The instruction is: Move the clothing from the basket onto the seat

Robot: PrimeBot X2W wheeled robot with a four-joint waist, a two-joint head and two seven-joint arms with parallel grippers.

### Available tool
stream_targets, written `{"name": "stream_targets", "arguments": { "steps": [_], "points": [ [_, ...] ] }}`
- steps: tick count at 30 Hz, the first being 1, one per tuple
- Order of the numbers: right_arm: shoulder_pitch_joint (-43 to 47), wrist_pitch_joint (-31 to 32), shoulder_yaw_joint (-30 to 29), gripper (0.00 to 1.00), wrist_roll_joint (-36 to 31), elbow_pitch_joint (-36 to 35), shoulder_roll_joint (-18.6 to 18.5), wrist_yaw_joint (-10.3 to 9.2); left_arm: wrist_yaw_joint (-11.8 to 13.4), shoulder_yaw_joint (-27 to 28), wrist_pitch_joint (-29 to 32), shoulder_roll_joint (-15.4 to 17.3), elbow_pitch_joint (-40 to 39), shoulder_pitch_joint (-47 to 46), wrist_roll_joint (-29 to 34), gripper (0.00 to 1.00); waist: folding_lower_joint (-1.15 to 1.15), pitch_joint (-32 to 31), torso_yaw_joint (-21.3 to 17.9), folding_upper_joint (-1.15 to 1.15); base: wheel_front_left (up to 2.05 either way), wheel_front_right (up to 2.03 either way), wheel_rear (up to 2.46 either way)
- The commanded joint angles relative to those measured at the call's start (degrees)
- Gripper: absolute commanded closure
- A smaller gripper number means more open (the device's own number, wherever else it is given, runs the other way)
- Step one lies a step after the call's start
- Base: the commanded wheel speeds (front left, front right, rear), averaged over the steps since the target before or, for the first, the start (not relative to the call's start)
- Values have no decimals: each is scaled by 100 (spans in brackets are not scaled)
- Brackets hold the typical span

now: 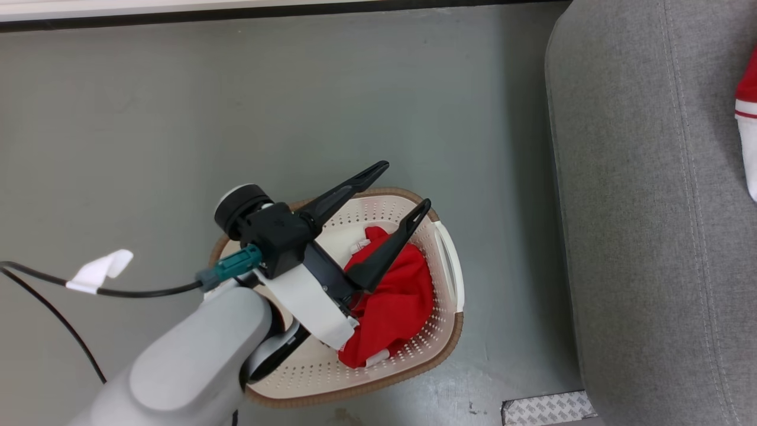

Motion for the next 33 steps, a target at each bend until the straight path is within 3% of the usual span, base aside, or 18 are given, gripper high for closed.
{"name": "stream_targets", "arguments": {
  "steps": [1, 2, 5, 7, 20, 26, 33],
  "points": [
    [-97, 251, 108, 98, -5, 254, -42, -13, -25, 15, -41, 5, 34, -8, 53, 0, -1, -21, -8, 0, 0, 0, 0],
    [-98, 349, 185, 81, 21, 337, -29, -13, -26, 11, -42, -9, 49, 7, 46, 0, -1, -39, -10, 0, 0, 0, 0],
    [-116, 600, 313, 56, 114, 580, -8, -13, -38, 17, -34, -74, 112, 62, 11, 0, -1, -142, -27, 0, 0, 0, 0],
    [-114, 674, 418, 0, 169, 664, -27, -13, -32, 25, -36, -111, 159, 109, -13, 0, -1, -245, -43, 0, 0, 0, 0],
    [231, 986, 1455, 0, 488, 449, -390, -13, -2, 324, -35, -317, 380, 773, -77, 0, -1, -1490, -183, 0, 0, 0, 0],
    [528, 1250, 1916, 0, 870, -47, -756, -13, 35, 604, -36, -418, 411, 1274, -86, 0, -1, -2206, -197, 0, 0, 0, 0],
    [730, 977, 2063, 0, 1135, -789, -964, -13, 145, 972, -36, -458, 332, 1767, -77, 0, -1, -2739, -146, 0, 0, 0, 0]
  ]
}}
